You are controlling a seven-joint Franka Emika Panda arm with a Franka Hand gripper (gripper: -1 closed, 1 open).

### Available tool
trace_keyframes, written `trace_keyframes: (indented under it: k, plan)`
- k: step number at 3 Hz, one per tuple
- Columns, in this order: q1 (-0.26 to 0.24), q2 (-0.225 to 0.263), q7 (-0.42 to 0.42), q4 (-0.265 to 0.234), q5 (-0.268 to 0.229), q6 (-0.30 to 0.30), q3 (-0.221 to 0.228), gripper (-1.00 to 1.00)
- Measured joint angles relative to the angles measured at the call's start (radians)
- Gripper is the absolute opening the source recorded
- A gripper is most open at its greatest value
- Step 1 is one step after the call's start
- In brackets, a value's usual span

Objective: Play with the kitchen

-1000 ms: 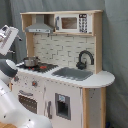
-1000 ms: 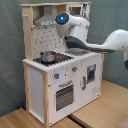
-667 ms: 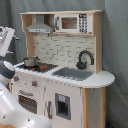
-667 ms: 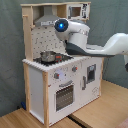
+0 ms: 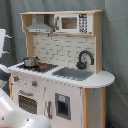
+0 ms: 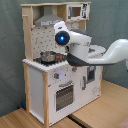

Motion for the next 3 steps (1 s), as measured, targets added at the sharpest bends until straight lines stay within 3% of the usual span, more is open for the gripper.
trace_keyframes:
  k: [2, 3]
  plan:
    - [0.033, -0.048, -0.129, 0.0, -0.158, 0.031, 0.0, 1.0]
    - [0.033, -0.073, -0.198, -0.003, -0.204, 0.084, 0.001, 1.0]
